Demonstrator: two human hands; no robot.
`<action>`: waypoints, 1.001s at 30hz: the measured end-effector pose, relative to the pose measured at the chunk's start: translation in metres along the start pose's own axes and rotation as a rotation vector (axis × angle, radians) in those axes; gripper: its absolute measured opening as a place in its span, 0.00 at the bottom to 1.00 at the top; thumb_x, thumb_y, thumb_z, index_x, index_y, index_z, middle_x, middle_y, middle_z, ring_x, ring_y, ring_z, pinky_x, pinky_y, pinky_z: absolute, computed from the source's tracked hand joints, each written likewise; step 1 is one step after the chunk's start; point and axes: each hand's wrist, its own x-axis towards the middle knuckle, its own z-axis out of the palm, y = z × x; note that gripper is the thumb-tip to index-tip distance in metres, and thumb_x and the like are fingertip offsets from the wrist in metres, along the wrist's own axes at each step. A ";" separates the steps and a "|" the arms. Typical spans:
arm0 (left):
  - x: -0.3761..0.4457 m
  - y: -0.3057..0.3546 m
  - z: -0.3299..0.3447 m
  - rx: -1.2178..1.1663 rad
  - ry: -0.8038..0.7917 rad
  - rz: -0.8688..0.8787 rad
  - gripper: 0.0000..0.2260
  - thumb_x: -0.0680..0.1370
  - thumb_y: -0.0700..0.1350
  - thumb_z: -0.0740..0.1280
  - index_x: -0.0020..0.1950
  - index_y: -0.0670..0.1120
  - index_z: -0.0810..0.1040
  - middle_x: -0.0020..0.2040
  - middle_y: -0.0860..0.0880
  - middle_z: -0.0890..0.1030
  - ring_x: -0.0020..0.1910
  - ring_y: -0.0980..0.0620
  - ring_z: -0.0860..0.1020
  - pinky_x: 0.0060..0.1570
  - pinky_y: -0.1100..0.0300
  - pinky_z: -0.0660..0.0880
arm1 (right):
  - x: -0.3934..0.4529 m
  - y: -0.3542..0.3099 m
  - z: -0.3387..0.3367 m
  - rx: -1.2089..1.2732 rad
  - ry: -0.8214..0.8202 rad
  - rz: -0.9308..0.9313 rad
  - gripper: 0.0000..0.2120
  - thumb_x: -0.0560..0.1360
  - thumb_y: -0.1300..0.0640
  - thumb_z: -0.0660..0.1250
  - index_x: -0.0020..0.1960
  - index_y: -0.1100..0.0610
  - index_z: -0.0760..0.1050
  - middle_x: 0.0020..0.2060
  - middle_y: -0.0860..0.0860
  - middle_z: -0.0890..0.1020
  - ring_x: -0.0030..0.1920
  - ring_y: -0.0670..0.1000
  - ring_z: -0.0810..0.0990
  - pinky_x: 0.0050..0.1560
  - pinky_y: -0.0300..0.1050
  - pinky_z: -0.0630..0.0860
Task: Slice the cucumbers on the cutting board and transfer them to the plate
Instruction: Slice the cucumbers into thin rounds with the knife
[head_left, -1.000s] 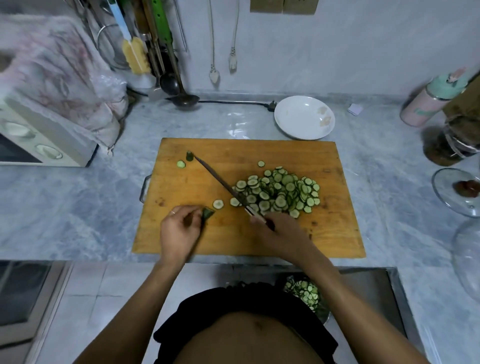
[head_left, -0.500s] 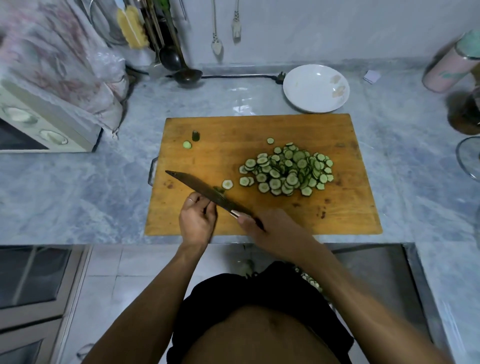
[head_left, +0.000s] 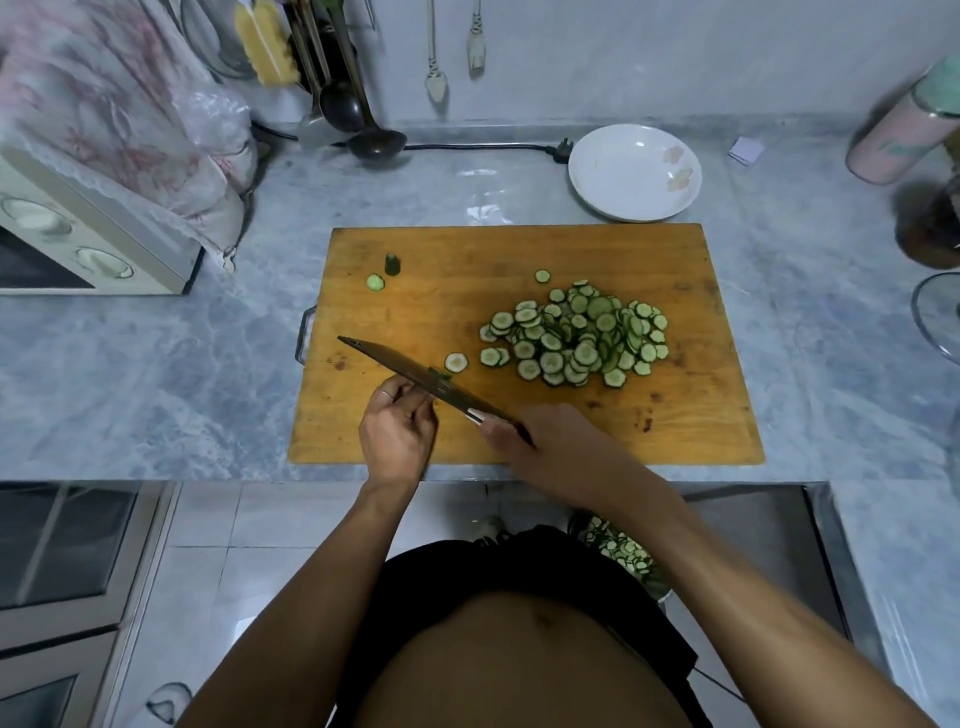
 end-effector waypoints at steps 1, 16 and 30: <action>0.000 -0.001 0.001 -0.002 0.004 0.001 0.12 0.70 0.41 0.64 0.49 0.46 0.86 0.53 0.47 0.82 0.49 0.45 0.80 0.44 0.64 0.70 | 0.000 0.000 0.000 0.001 -0.003 0.004 0.26 0.83 0.42 0.55 0.32 0.56 0.66 0.25 0.50 0.69 0.25 0.47 0.68 0.28 0.42 0.61; 0.001 0.000 0.002 0.048 0.062 0.055 0.13 0.71 0.37 0.69 0.51 0.49 0.85 0.52 0.50 0.83 0.50 0.50 0.75 0.40 0.62 0.69 | 0.001 -0.010 -0.002 0.004 -0.010 0.063 0.25 0.83 0.43 0.53 0.33 0.57 0.66 0.27 0.51 0.71 0.27 0.49 0.70 0.28 0.44 0.63; 0.002 -0.004 0.006 0.054 0.062 0.077 0.10 0.74 0.39 0.68 0.52 0.48 0.85 0.52 0.52 0.83 0.48 0.48 0.78 0.40 0.61 0.74 | 0.016 -0.008 -0.024 0.061 -0.151 0.117 0.25 0.83 0.41 0.52 0.35 0.58 0.65 0.29 0.51 0.69 0.28 0.49 0.66 0.31 0.44 0.63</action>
